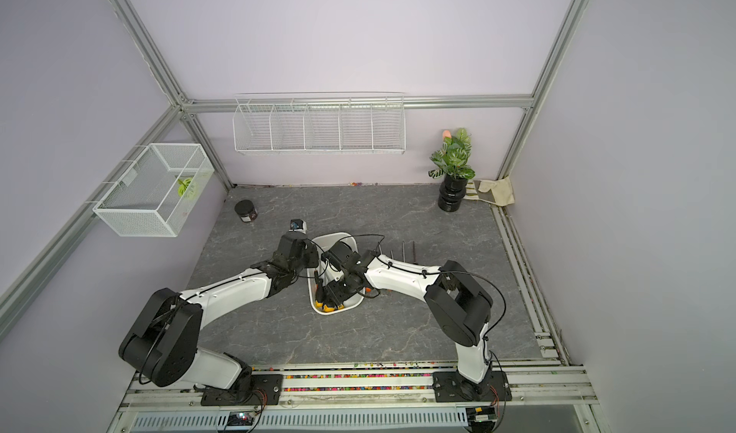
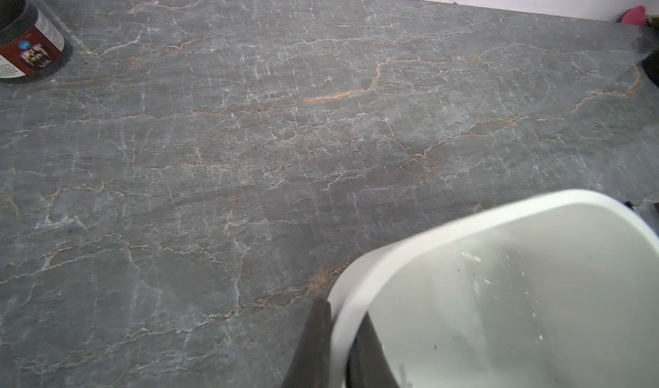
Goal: Take out the screwdriver from the storage box
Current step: Pick up the screwdriver from the storage box.
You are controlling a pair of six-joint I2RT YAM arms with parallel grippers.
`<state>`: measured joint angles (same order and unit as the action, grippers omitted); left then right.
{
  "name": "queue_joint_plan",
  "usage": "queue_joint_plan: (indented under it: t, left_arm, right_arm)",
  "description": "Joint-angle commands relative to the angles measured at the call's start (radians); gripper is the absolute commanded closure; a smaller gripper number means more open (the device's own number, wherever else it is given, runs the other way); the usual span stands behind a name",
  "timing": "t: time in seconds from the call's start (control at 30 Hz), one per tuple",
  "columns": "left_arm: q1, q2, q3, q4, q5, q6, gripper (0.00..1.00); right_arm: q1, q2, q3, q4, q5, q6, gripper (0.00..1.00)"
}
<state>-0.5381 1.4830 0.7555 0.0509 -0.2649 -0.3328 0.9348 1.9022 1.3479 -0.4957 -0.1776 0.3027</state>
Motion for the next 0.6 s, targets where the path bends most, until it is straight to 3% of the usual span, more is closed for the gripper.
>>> queue_joint_plan:
  t: [0.0, 0.23, 0.57]
  left_arm:
    - [-0.007, 0.005, 0.011, -0.003, -0.01, 0.0, 1.0]
    - [-0.007, 0.01, 0.011, 0.003, -0.007, 0.0, 1.0]
    - [-0.008, 0.003, 0.011, -0.001, -0.014, 0.004, 1.0]
  right_arm:
    - [0.006, 0.038, 0.033, -0.007, -0.049, 0.013, 0.49]
    - [0.007, 0.064, 0.047, -0.003, -0.068, 0.027, 0.49]
    - [0.006, 0.186, 0.193, -0.164, -0.018, -0.008, 0.5]
